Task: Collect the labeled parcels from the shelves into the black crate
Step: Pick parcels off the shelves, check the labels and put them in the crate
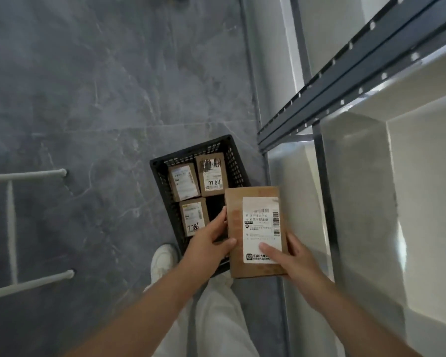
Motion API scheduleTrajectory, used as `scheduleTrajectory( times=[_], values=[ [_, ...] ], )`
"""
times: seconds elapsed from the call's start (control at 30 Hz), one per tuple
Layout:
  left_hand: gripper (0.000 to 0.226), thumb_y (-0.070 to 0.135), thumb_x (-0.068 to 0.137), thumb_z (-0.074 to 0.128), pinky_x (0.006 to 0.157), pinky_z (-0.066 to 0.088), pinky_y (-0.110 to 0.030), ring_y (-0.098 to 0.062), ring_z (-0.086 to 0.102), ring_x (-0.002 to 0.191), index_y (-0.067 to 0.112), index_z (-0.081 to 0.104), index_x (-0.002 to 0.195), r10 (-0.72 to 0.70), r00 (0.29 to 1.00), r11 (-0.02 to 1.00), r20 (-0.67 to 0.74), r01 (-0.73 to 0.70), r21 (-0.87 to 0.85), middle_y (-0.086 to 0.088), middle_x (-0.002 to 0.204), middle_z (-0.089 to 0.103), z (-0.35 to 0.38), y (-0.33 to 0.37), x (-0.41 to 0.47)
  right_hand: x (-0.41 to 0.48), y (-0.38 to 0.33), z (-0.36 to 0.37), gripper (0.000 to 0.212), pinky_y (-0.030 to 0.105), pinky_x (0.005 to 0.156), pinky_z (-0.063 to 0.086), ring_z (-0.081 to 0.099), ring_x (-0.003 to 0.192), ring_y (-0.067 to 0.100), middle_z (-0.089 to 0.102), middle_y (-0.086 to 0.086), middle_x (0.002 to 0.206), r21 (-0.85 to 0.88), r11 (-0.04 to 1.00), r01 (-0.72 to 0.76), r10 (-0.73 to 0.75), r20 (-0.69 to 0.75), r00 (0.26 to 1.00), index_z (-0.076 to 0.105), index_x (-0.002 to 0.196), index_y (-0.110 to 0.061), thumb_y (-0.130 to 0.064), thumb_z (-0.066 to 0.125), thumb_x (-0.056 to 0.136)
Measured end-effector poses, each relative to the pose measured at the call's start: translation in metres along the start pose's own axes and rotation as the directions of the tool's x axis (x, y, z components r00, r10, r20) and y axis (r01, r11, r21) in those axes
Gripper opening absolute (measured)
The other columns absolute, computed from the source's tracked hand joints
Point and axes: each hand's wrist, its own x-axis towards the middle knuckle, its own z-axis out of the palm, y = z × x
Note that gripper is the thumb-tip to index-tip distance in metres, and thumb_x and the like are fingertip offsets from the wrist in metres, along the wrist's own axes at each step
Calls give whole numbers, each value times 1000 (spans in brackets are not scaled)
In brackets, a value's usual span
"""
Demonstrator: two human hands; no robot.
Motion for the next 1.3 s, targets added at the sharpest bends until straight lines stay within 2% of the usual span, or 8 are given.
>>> scheduleTrajectory(
  times=[0.17,0.4,0.63,0.77,0.87,1.0,1.13,1.3],
  values=[
    [84,-8,91,58,104,50,-42,-12,54,128,40,25,152,-111,991,994,-72,112,15,3,140,57,-14,-90,68,94,52,29,80,24,82,59,68,104,4,70,-17,116,-72,997,-15,19,51,999,38,147,-43,-23,79,82],
    [82,-11,91,55,107,45,-47,-16,53,130,32,24,153,-221,970,975,-103,221,-14,2,140,58,-23,-171,158,207,113,57,80,40,105,48,60,117,12,61,-12,133,-253,967,-36,58,80,995,24,150,-50,-27,71,89],
    [76,-12,89,56,101,51,-44,-19,59,120,26,34,150,-189,932,967,-309,231,107,-1,130,62,-13,-211,213,280,131,64,75,25,100,45,54,120,13,53,-5,142,-401,916,0,47,109,993,19,155,-41,-6,52,97],
    [61,0,91,52,92,54,-36,-22,61,110,16,38,149,-47,928,855,-369,229,466,-8,126,62,-4,-211,248,316,134,69,77,21,90,45,54,111,13,54,1,139,-438,898,-39,61,37,997,25,155,-32,8,45,93],
    [54,4,96,49,98,45,-31,-30,51,122,0,31,146,-190,924,749,-333,356,559,-20,138,47,9,-198,261,331,133,78,73,30,100,48,55,121,22,54,7,141,-521,852,-59,85,26,996,24,156,-22,5,48,93],
    [86,14,96,56,108,36,-28,-27,35,139,0,-4,154,-333,936,778,-111,340,529,-15,161,16,14,-190,257,337,122,93,86,40,106,46,50,128,28,43,13,147,-582,810,-76,101,12,995,9,156,-11,-4,59,87],
    [53,6,99,46,86,39,-17,-22,52,122,11,31,149,-261,962,811,-79,263,522,-11,143,48,2,-172,224,317,88,101,68,41,102,48,47,128,30,36,13,150,-609,792,34,-12,40,999,20,154,-13,-10,52,93],
    [49,4,101,39,93,47,-25,-25,57,117,16,37,149,-118,988,821,-98,152,550,-13,134,58,-2,-107,172,260,18,100,73,45,115,34,35,140,29,26,11,158,-642,752,152,-121,93,988,10,158,-18,-15,49,96]
  ],
)
